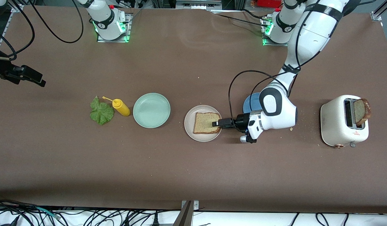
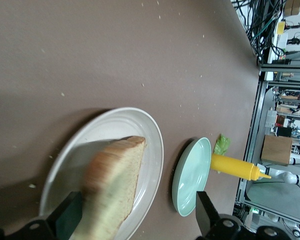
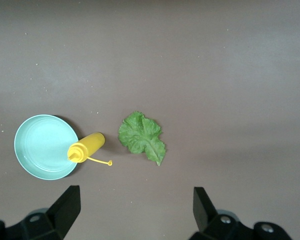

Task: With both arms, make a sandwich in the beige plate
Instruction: 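Release the bread and draw the left gripper back toward the toaster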

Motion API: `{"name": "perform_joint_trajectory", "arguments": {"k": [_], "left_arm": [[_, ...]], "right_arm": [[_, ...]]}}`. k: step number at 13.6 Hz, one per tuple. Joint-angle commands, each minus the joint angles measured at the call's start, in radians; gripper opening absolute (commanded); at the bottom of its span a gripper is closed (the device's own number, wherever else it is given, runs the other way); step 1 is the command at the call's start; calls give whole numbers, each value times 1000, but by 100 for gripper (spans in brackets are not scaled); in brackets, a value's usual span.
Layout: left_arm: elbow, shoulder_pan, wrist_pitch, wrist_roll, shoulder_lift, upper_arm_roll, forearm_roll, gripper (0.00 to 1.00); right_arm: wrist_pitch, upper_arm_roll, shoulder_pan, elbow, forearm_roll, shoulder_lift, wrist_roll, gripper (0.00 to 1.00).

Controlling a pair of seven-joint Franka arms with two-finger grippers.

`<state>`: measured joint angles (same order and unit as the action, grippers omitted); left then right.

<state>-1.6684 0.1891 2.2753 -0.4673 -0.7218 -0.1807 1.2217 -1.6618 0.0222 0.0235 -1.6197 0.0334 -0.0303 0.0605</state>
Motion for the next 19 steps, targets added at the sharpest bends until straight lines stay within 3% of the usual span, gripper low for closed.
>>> {"name": "perform_joint_trajectory", "arguments": {"k": [1, 6, 10, 15, 19], "left_arm": [[-34, -17, 3, -28, 50, 7, -11, 100], [-83, -34, 1, -25, 113, 47, -85, 100], [-163, -56, -8, 11, 214, 99, -213, 100], [-185, -56, -51, 220, 307, 164, -587, 100], [-195, -56, -138, 282, 392, 202, -880, 100]], "right_arm": [[-1, -2, 1, 15, -9, -3, 5, 100], [0, -1, 4, 15, 3, -5, 13, 100], [11, -2, 1, 15, -12, -49, -4, 100], [17, -2, 0, 18, -10, -101, -119, 100], [94, -2, 6, 26, 2, -106, -119, 100]]}}
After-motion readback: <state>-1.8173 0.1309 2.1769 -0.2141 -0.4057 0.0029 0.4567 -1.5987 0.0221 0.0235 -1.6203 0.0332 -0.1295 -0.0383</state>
